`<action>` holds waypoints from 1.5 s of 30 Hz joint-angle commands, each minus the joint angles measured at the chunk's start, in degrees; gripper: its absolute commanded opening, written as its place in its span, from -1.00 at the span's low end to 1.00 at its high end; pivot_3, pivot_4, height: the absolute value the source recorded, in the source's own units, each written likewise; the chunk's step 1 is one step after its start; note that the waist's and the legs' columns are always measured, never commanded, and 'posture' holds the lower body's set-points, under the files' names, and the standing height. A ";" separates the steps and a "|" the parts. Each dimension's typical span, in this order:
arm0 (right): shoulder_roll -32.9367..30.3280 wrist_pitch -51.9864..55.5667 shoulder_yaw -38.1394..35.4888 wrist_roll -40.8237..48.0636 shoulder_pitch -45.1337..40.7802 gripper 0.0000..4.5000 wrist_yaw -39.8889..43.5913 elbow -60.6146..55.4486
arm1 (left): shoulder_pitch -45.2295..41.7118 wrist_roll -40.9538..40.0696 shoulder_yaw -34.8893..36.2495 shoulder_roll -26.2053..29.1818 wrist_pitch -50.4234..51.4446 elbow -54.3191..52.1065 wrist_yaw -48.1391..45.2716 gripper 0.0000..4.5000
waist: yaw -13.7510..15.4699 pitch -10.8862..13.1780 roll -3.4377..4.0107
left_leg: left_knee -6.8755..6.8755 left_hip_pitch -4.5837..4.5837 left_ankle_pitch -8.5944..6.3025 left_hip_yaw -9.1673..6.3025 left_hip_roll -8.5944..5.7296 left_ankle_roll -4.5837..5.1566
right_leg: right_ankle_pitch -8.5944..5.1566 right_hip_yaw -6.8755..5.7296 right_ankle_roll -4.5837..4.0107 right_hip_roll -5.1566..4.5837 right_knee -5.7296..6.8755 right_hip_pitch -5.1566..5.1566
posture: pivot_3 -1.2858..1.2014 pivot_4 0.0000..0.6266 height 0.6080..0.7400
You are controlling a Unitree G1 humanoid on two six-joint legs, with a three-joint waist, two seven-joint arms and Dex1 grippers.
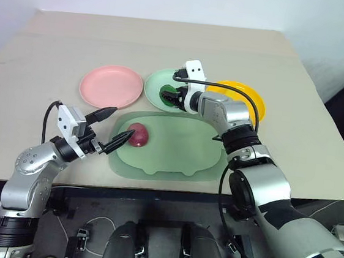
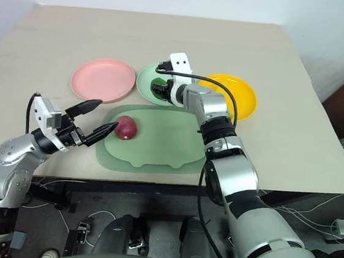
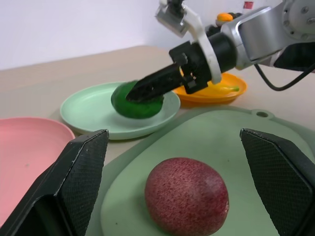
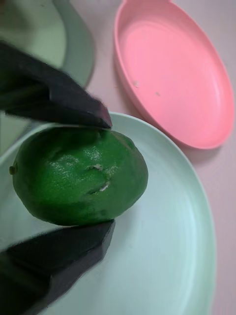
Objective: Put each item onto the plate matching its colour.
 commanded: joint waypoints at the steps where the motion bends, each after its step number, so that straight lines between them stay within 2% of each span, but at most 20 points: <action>1: 0.33 0.88 -0.05 -0.05 -0.95 0.99 1.95 -3.89 | -0.65 -0.58 0.73 0.54 0.61 -2.99 0.90 1.00 | -0.01 0.00 0.00 | 0.00 0.00 0.01 -0.01 0.00 0.00 | 0.00 0.00 0.00 0.00 0.00 0.00 | 0.03 -0.52 0.32; 3: -0.37 1.62 -0.53 0.42 0.70 0.99 2.48 -7.64 | -0.94 -0.65 0.67 0.55 1.18 -3.37 1.32 1.00 | 0.05 0.00 0.00 | 0.00 0.00 0.01 -0.01 0.00 0.00 | 0.00 0.00 0.00 0.00 0.00 0.00 | 0.03 -0.52 0.32; 13: -4.58 10.42 -1.94 12.35 26.30 0.99 7.10 -54.98 | -1.66 0.18 0.15 -1.25 2.24 -3.98 5.34 1.00 | 0.38 -0.01 -0.02 | 0.01 0.00 0.00 -0.19 -0.01 -0.03 | 0.00 -0.02 0.00 -0.01 0.00 0.03 | 0.03 -0.52 0.32; 19: -10.06 13.81 -1.36 17.67 37.94 0.99 9.21 -70.93 | -1.36 0.95 -1.83 -2.73 3.35 -3.56 6.46 1.00 | 0.53 -0.04 -0.07 | 0.01 0.08 -0.01 -0.25 -0.01 -0.04 | 0.00 -0.01 0.00 -0.02 -0.02 0.11 | 0.03 -0.52 0.32; 27: -16.74 12.45 -0.12 17.86 48.28 0.99 10.11 -76.79 | -0.88 3.07 -4.61 -4.20 3.73 -0.90 6.64 1.00 | 1.54 -0.06 -0.10 | 0.10 0.17 -0.07 -0.27 -0.02 -0.14 | 0.01 0.01 -0.02 -0.04 -0.04 0.21 | 0.03 -0.52 0.32; 34: -18.19 11.80 -0.81 17.67 49.49 0.99 8.03 -76.85 | -2.21 5.29 -6.89 -5.33 3.29 2.66 6.26 1.00 | 1.69 -0.08 -0.13 | 0.13 0.19 -0.02 -0.31 -0.02 -0.04 | 0.01 0.00 -0.02 -0.05 -0.04 0.25 | 0.03 -0.52 0.32; 45: -19.20 12.97 -2.06 18.05 51.12 0.99 3.58 -78.60 | -8.98 10.15 -9.88 -6.98 -1.67 14.88 3.51 1.00 | 1.93 -0.11 -0.18 | 0.20 0.18 0.00 -0.35 -0.02 0.04 | 0.01 -0.01 -0.03 -0.06 -0.05 0.28 | 0.03 -0.52 0.32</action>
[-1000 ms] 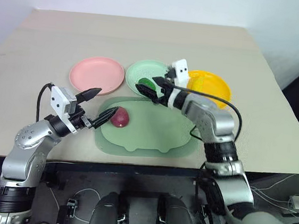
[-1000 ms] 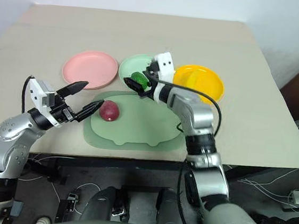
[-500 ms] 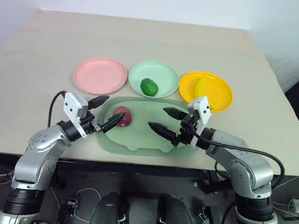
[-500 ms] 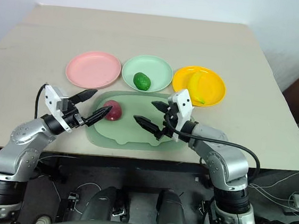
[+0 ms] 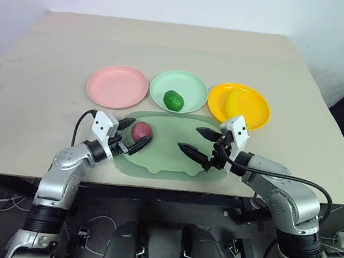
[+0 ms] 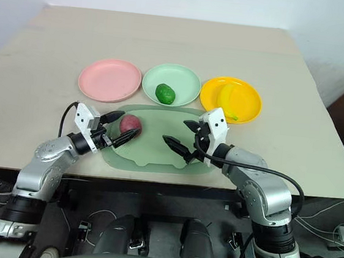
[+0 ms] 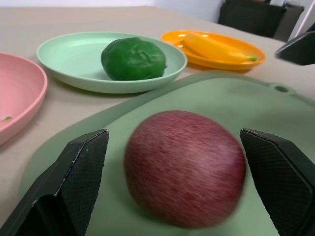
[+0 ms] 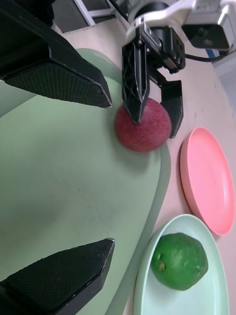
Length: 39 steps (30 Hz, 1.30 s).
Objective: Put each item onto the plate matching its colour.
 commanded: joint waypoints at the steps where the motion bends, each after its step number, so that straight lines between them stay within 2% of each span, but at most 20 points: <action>1: -0.62 -0.13 -1.78 0.56 0.53 0.99 -1.51 -3.28 | -1.81 1.59 -0.52 -0.58 -3.65 3.34 -1.37 1.00 | 0.00 0.00 0.00 | 0.00 0.00 0.00 0.00 0.00 0.00 | 0.00 0.00 0.00 0.00 0.00 0.00 | 0.03 -0.52 0.32; 4: -1.12 -0.47 -2.27 0.50 1.31 1.00 -2.06 -3.17 | -2.00 1.14 -0.56 -0.47 -4.08 5.86 -3.76 0.74 | 0.01 -0.02 -0.02 | 0.01 0.00 0.01 0.00 0.00 0.02 | 0.00 0.00 0.00 0.00 0.00 0.01 | 0.03 -0.52 0.32; 5: -1.15 -0.52 -2.28 0.57 1.37 1.00 -2.24 -3.15 | -1.98 1.12 -0.56 -0.34 -4.30 6.34 -4.36 0.59 | 0.02 -0.02 -0.03 | 0.01 0.00 0.01 0.00 0.00 0.02 | 0.00 0.00 0.00 0.00 0.00 0.02 | 0.03 -0.52 0.32; 7: -1.50 -0.88 -2.16 0.04 1.52 1.00 -2.70 -2.86 | -2.14 0.90 -0.22 -0.39 -5.07 7.58 -5.32 0.48 | 0.02 -0.02 -0.03 | 0.02 0.02 0.00 -0.01 0.00 0.02 | 0.00 -0.01 0.00 -0.01 0.00 0.04 | 0.03 -0.52 0.32; 11: -1.85 -1.54 -2.25 -0.53 1.51 1.00 -3.08 -2.10 | -2.78 0.44 0.73 -0.77 -7.01 9.20 -6.35 0.47 | 0.01 -0.03 -0.04 | 0.01 0.15 0.00 -0.03 0.01 0.04 | 0.00 -0.01 0.00 -0.01 -0.02 0.18 | 0.03 -0.52 0.32; 15: -2.26 -2.02 -1.36 -1.45 1.72 1.00 -2.90 -1.50 | -3.47 -1.21 4.64 -1.06 -8.74 6.38 -3.26 0.47 | 0.00 -0.02 -0.04 | 0.01 0.23 -0.02 -0.05 0.05 0.06 | 0.00 -0.01 0.00 -0.02 -0.04 0.26 | 0.03 -0.52 0.32; 18: -1.90 -2.46 1.04 -2.62 1.62 1.00 -2.63 -1.16 | -6.66 -0.78 9.13 0.29 -7.37 7.10 3.05 0.47 | 0.02 -0.02 -0.05 | 0.01 0.27 -0.02 -0.07 0.05 0.07 | 0.00 -0.02 0.00 -0.02 -0.03 0.31 | 0.03 -0.52 0.32; 23: -1.21 -3.42 1.86 -3.29 0.60 1.00 -2.36 0.57 | -13.79 1.02 11.86 -0.04 -5.79 12.03 11.68 0.47 | 0.49 -0.03 -0.07 | 0.02 0.43 -0.05 -0.10 0.02 0.14 | 0.00 -0.05 0.01 -0.05 -0.07 0.55 | 0.03 -0.52 0.32; 25: -1.05 -3.72 2.11 -3.63 0.15 1.00 -2.28 1.23 | -17.16 2.79 11.52 -0.29 -4.73 15.04 15.35 0.47 | 0.90 -0.03 -0.07 | 0.02 0.53 -0.07 -0.08 -0.01 0.16 | -0.01 -0.05 0.01 -0.05 -0.09 0.64 | 0.03 -0.52 0.32; 27: -1.21 -4.22 2.07 -3.99 -0.22 1.00 -2.00 2.12 | -20.11 6.52 8.95 0.33 1.06 18.17 19.81 0.47 | 1.05 -0.03 -0.08 | 0.02 0.55 -0.07 -0.08 -0.03 0.16 | -0.01 -0.05 0.01 -0.03 -0.08 0.65 | 0.03 -0.52 0.32; 32: -1.12 -5.35 2.12 -5.10 -1.33 1.00 -1.94 3.94 | -23.52 9.99 6.46 -1.38 3.04 22.93 23.27 0.47 | 1.12 -0.03 -0.09 | 0.03 0.54 -0.08 -0.03 -0.07 0.18 | -0.01 -0.04 0.02 -0.03 -0.08 0.66 | 0.03 -0.52 0.32; 39: -0.86 -5.66 1.98 -5.99 -1.44 1.00 -2.24 4.39 | -22.63 11.06 5.38 -3.16 1.20 25.23 22.06 0.47 | 0.99 -0.03 -0.09 | 0.02 0.54 -0.07 -0.01 -0.03 0.16 | -0.01 -0.04 0.03 0.00 -0.07 0.62 | 0.03 -0.52 0.32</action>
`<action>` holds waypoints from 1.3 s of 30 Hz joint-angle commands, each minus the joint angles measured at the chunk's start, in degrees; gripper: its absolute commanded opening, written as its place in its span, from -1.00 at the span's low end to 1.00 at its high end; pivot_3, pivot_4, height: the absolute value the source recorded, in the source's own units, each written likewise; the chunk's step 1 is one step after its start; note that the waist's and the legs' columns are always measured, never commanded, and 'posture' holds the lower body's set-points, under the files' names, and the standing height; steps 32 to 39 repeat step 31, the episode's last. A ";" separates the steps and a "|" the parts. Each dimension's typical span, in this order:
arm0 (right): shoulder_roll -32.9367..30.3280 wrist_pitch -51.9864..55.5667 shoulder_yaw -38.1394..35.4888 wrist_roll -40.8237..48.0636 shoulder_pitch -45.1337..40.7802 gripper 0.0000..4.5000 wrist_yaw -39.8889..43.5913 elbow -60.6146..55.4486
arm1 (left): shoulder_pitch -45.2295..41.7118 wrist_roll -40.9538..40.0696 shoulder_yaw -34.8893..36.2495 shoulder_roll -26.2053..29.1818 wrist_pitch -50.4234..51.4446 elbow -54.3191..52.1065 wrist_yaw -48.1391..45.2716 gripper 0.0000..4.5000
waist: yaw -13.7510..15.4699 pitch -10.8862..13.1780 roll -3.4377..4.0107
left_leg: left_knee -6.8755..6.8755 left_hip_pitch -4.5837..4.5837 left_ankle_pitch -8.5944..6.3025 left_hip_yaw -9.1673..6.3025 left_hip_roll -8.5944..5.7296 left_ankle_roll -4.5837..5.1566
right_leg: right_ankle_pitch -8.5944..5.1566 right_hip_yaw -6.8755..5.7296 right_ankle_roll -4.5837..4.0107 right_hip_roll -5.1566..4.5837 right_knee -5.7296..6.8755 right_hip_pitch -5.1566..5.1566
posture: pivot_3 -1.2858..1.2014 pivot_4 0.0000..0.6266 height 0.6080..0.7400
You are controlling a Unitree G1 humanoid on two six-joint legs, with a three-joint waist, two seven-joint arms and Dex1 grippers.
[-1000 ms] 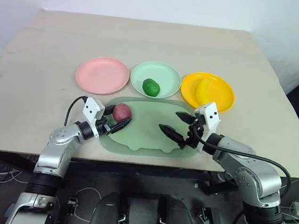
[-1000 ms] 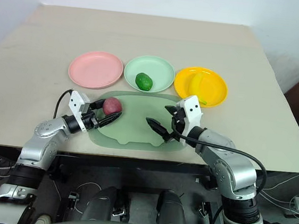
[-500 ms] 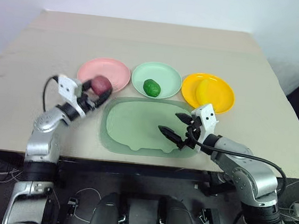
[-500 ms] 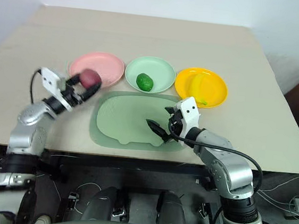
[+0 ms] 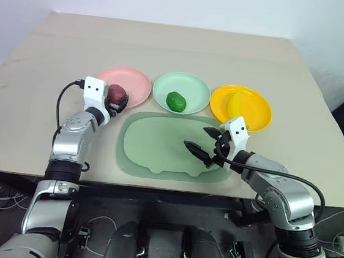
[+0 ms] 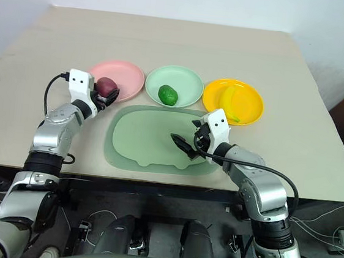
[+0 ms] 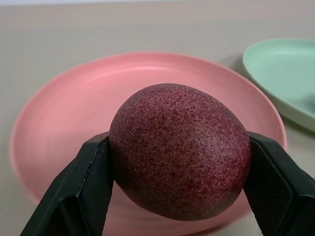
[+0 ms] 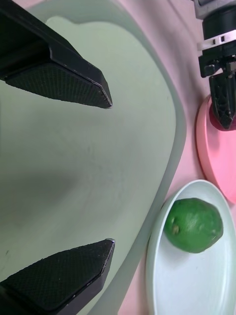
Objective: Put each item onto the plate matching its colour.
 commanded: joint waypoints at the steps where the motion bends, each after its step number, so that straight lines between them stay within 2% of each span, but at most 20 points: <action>1: 0.12 -1.05 -0.53 -0.12 -0.86 1.00 0.10 -1.04 | -0.08 0.35 0.09 0.44 -1.88 -0.72 -1.34 0.63 | 0.01 0.00 0.00 | 0.00 0.00 0.00 0.00 0.00 0.00 | 0.00 0.00 0.00 0.00 0.00 0.00 | 0.03 -0.52 0.32; 4: 0.08 -0.96 -0.64 -0.36 -0.93 1.00 0.04 -0.94 | 0.35 0.18 0.20 0.72 -1.60 -1.26 -2.00 1.00 | 0.01 0.00 0.00 | 0.00 0.00 -0.01 -0.01 0.01 0.00 | 0.00 0.00 0.00 -0.01 0.00 0.00 | 0.03 -0.52 0.32; 9: 0.58 -0.81 -0.60 -0.49 -0.48 1.00 -0.24 -1.54 | 1.67 0.07 0.59 2.02 -1.59 -4.18 -3.11 1.00 | 0.00 0.00 0.00 | 0.00 0.00 -0.01 -0.01 0.02 0.00 | 0.00 0.00 -0.01 -0.02 0.00 -0.01 | 0.03 -0.52 0.32; 15: 1.95 -1.96 -1.11 -0.01 0.48 1.00 -0.31 -1.68 | 7.06 -3.39 3.35 4.78 -6.13 -13.52 -8.81 1.00 | -0.09 0.00 0.00 | -0.01 -0.01 -0.01 -0.01 0.04 -0.01 | 0.00 0.01 -0.01 -0.02 0.00 -0.04 | 0.03 -0.52 0.32; 19: 3.09 -3.24 -0.78 0.22 0.90 1.00 0.56 -0.95 | 12.83 -6.80 5.54 7.25 -11.43 -18.90 -15.85 1.00 | -0.07 0.00 0.00 | -0.01 0.00 -0.04 -0.01 0.08 -0.06 | 0.00 0.01 -0.02 -0.04 0.00 -0.04 | 0.03 -0.52 0.32; 23: 3.77 -5.07 -1.20 1.70 1.78 1.00 2.81 -1.27 | 20.42 -12.77 7.54 9.46 -10.10 -25.49 -22.97 1.00 | -0.08 0.00 0.01 | -0.05 0.00 -0.11 -0.01 0.11 -0.18 | -0.01 0.01 -0.03 -0.05 -0.01 -0.06 | 0.03 -0.52 0.32; 31: 1.52 -8.43 -1.47 3.74 3.06 1.00 9.75 0.61 | 34.84 -17.97 9.89 11.05 -11.08 -33.58 -29.79 1.00 | 0.02 0.00 0.01 | -0.08 0.02 -0.15 -0.01 0.10 -0.15 | -0.11 0.02 -0.22 -0.13 -0.13 -0.06 | 0.03 -0.52 0.32; 39: 1.52 -8.43 -1.47 3.74 3.06 1.00 9.75 0.61 | 34.84 -17.97 9.89 11.05 -11.08 -33.58 -29.79 1.00 | 0.02 0.00 0.01 | -0.08 0.02 -0.15 -0.01 0.10 -0.15 | -0.11 0.02 -0.22 -0.13 -0.13 -0.06 | 0.03 -0.52 0.32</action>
